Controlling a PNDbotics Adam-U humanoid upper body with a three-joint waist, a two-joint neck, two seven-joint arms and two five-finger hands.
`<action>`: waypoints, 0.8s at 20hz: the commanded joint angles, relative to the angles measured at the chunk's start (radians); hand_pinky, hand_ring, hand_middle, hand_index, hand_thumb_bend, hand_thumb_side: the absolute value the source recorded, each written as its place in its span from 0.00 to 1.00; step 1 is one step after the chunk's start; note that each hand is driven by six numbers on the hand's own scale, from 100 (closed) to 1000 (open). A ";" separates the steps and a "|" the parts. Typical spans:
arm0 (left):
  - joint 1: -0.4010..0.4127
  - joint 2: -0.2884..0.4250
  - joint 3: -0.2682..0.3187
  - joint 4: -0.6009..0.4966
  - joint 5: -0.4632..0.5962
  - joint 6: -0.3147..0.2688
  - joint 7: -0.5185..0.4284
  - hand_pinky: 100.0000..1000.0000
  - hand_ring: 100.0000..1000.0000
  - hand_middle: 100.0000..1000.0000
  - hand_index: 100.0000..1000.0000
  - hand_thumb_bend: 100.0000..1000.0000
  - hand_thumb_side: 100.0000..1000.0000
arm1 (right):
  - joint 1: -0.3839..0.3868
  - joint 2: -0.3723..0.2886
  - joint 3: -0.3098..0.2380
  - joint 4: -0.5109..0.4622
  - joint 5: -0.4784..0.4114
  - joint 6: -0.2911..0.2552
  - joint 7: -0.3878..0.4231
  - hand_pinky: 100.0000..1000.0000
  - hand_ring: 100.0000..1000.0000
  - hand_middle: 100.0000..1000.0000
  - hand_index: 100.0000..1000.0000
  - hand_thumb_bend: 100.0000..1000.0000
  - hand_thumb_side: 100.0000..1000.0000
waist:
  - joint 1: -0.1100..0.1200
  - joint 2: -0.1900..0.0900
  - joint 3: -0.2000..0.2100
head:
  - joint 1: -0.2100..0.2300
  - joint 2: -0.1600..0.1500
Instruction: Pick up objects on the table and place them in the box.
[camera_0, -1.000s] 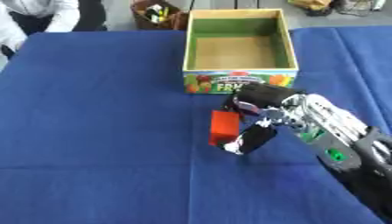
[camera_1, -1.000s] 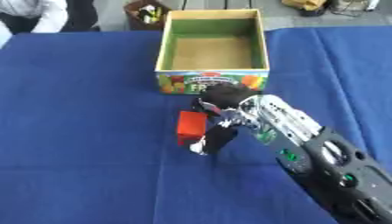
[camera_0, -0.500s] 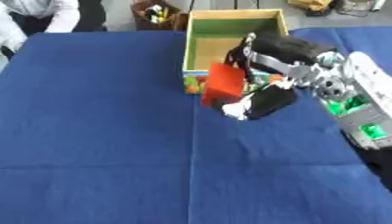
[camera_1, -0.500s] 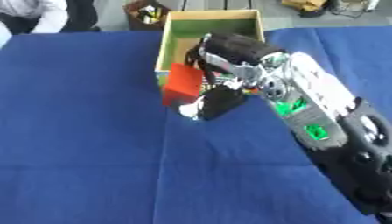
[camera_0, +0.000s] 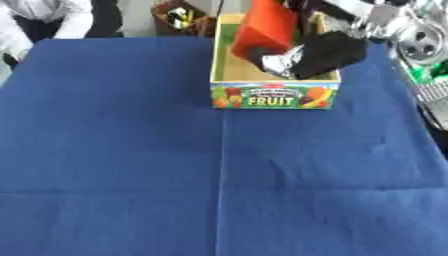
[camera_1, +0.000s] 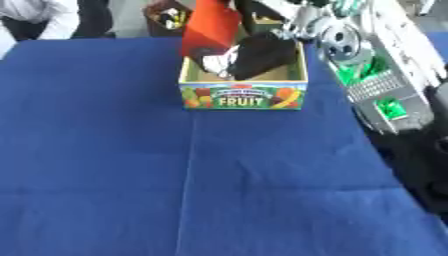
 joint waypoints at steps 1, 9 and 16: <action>-0.009 0.028 -0.002 -0.015 0.000 0.002 -0.004 0.32 0.72 0.61 0.68 0.00 1.00 | -0.057 0.016 -0.022 0.092 0.037 0.004 -0.048 0.56 0.58 0.22 0.42 0.00 0.50 | -0.001 -0.013 0.007 | -0.011 -0.006; -0.021 0.027 -0.007 -0.015 0.005 0.001 -0.009 0.32 0.72 0.61 0.68 0.00 1.00 | -0.139 0.088 -0.059 0.369 0.115 -0.036 -0.197 0.56 0.57 0.21 0.41 0.00 0.50 | -0.003 0.012 0.028 | -0.028 -0.033; -0.030 0.023 -0.010 -0.015 0.009 -0.001 -0.012 0.32 0.72 0.61 0.68 0.00 1.00 | -0.190 0.141 -0.099 0.579 0.173 -0.071 -0.310 0.56 0.57 0.21 0.41 0.00 0.50 | -0.006 0.032 0.047 | -0.042 -0.051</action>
